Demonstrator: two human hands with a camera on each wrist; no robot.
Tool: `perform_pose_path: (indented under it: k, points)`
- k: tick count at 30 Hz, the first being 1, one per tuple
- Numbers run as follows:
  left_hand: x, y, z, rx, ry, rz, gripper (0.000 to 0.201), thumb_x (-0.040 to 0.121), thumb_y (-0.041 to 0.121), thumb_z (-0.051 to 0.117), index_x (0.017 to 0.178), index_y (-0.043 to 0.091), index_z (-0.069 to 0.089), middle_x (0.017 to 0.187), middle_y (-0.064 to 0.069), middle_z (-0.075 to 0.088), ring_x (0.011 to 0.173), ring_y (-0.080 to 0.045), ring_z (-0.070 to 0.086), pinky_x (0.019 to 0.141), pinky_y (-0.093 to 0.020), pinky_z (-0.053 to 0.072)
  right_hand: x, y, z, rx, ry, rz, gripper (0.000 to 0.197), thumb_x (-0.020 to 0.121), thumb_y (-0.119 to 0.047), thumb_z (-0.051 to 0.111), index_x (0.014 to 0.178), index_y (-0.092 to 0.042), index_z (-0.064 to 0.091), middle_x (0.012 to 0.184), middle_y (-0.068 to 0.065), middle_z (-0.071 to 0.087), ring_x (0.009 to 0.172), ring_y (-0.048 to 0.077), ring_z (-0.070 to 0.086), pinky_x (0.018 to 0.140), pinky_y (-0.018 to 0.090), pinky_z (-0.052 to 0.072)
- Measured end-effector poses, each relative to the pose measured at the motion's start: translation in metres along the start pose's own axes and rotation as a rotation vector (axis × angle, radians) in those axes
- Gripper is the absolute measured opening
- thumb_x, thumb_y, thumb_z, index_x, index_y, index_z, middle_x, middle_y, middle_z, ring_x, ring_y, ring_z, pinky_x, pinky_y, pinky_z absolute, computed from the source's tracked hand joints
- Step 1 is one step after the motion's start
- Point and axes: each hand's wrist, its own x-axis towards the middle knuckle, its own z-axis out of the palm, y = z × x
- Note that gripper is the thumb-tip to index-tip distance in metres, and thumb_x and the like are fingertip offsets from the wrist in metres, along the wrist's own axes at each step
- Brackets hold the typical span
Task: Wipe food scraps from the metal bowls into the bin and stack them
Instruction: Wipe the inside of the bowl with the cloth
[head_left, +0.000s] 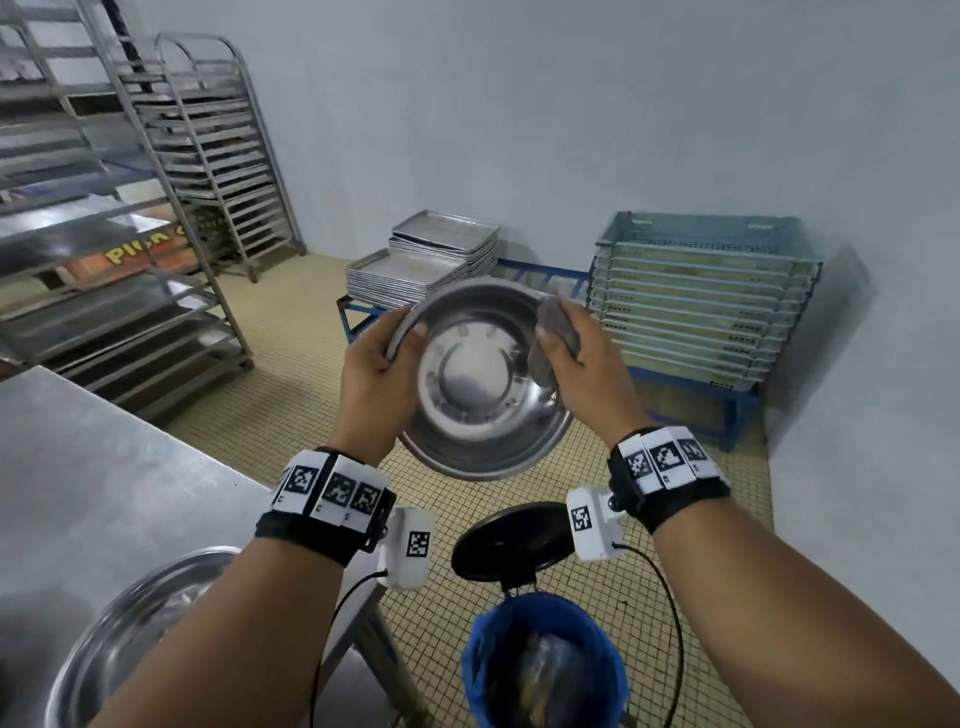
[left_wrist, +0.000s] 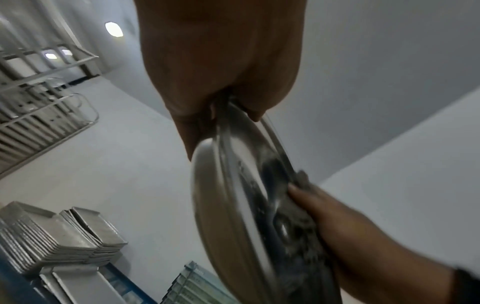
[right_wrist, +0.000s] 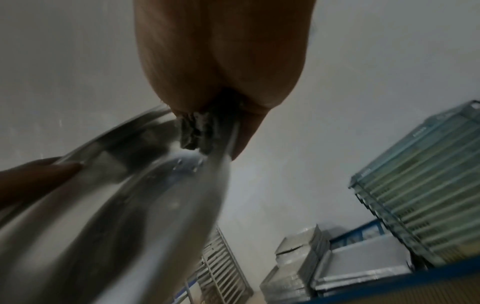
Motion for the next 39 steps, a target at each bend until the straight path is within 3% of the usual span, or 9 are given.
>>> perform_pose_path:
  k: [3, 7, 10, 12, 16, 21, 29, 34, 39]
  points:
    - [-0.009, -0.006, 0.006, 0.041, -0.069, -0.012, 0.019, 0.108, 0.021, 0.058, 0.121, 0.022, 0.072, 0.098, -0.001, 0.078, 0.084, -0.014, 0.075, 0.069, -0.028, 0.06, 0.002, -0.003, 0.001, -0.096, 0.032, -0.074, 0.034, 0.104, -0.035, 0.053, 0.138, -0.031, 0.054, 0.098, -0.015, 0.067, 0.081, 0.008, 0.068, 0.074, 0.032, 0.061]
    - [-0.012, -0.01, 0.014, -0.013, -0.074, -0.02, 0.022, 0.107, 0.019, 0.059, 0.124, 0.021, 0.072, 0.103, -0.003, 0.078, 0.094, -0.022, 0.076, 0.078, -0.035, 0.062, 0.02, -0.013, -0.015, -0.251, -0.058, -0.239, 0.036, 0.104, -0.033, 0.055, 0.14, -0.032, 0.055, 0.089, -0.012, 0.067, 0.066, 0.005, 0.063, 0.062, 0.022, 0.053]
    - [-0.008, -0.006, 0.022, -0.102, 0.097, -0.001, 0.02, 0.107, 0.014, 0.059, 0.108, 0.028, 0.074, 0.089, 0.005, 0.078, 0.079, -0.012, 0.072, 0.069, -0.028, 0.058, 0.013, 0.0, -0.018, -0.056, -0.002, -0.082, 0.04, 0.105, -0.038, 0.052, 0.145, -0.032, 0.05, 0.101, -0.016, 0.067, 0.082, -0.001, 0.066, 0.069, 0.017, 0.057]
    - [-0.011, -0.004, 0.031, -0.106, 0.144, 0.027, 0.023, 0.108, 0.013, 0.057, 0.106, 0.031, 0.071, 0.086, 0.009, 0.076, 0.076, -0.006, 0.07, 0.066, -0.022, 0.056, 0.005, 0.012, -0.016, 0.03, 0.029, -0.009, 0.039, 0.105, -0.038, 0.052, 0.143, -0.032, 0.05, 0.105, -0.024, 0.061, 0.094, 0.0, 0.065, 0.079, 0.026, 0.059]
    - [-0.01, -0.005, 0.048, 0.101, -0.011, 0.059, 0.02, 0.107, 0.019, 0.06, 0.117, 0.035, 0.066, 0.1, 0.006, 0.075, 0.088, -0.01, 0.073, 0.07, -0.023, 0.057, 0.016, 0.023, -0.045, 0.009, 0.007, -0.026, 0.038, 0.105, -0.029, 0.054, 0.143, -0.032, 0.052, 0.101, -0.028, 0.06, 0.088, -0.011, 0.061, 0.081, 0.018, 0.055]
    - [0.007, 0.011, 0.071, 0.27, -0.281, 0.051, 0.031, 0.106, 0.025, 0.061, 0.136, 0.024, 0.066, 0.11, 0.003, 0.076, 0.092, -0.014, 0.076, 0.079, -0.036, 0.064, 0.035, 0.024, -0.082, -0.241, -0.218, -0.256, 0.037, 0.103, -0.027, 0.057, 0.139, -0.037, 0.056, 0.1, -0.001, 0.074, 0.075, 0.013, 0.068, 0.073, 0.028, 0.056]
    - [0.0, 0.013, 0.101, 0.015, 0.078, 0.055, 0.024, 0.105, 0.016, 0.063, 0.114, 0.035, 0.074, 0.098, 0.003, 0.08, 0.087, -0.019, 0.076, 0.076, -0.032, 0.061, 0.022, 0.058, -0.08, 0.028, 0.005, -0.081, 0.04, 0.105, -0.036, 0.053, 0.144, -0.029, 0.051, 0.099, -0.027, 0.06, 0.092, -0.004, 0.063, 0.082, 0.025, 0.059]
    - [-0.005, 0.006, 0.11, 0.209, -0.058, 0.044, 0.024, 0.105, 0.022, 0.064, 0.126, 0.031, 0.073, 0.106, 0.004, 0.078, 0.099, -0.02, 0.075, 0.091, -0.047, 0.062, 0.035, 0.049, -0.087, -0.149, -0.061, -0.25, 0.035, 0.103, -0.034, 0.057, 0.138, -0.031, 0.056, 0.103, -0.01, 0.07, 0.084, 0.014, 0.069, 0.079, 0.04, 0.061]
    - [-0.003, 0.016, 0.105, -0.012, 0.141, 0.044, 0.02, 0.105, 0.014, 0.062, 0.12, 0.022, 0.074, 0.094, 0.003, 0.079, 0.082, -0.016, 0.075, 0.073, -0.033, 0.062, 0.04, 0.051, -0.085, -0.004, -0.024, -0.134, 0.039, 0.105, -0.033, 0.054, 0.144, -0.033, 0.049, 0.093, -0.024, 0.06, 0.077, -0.003, 0.063, 0.072, 0.025, 0.058]
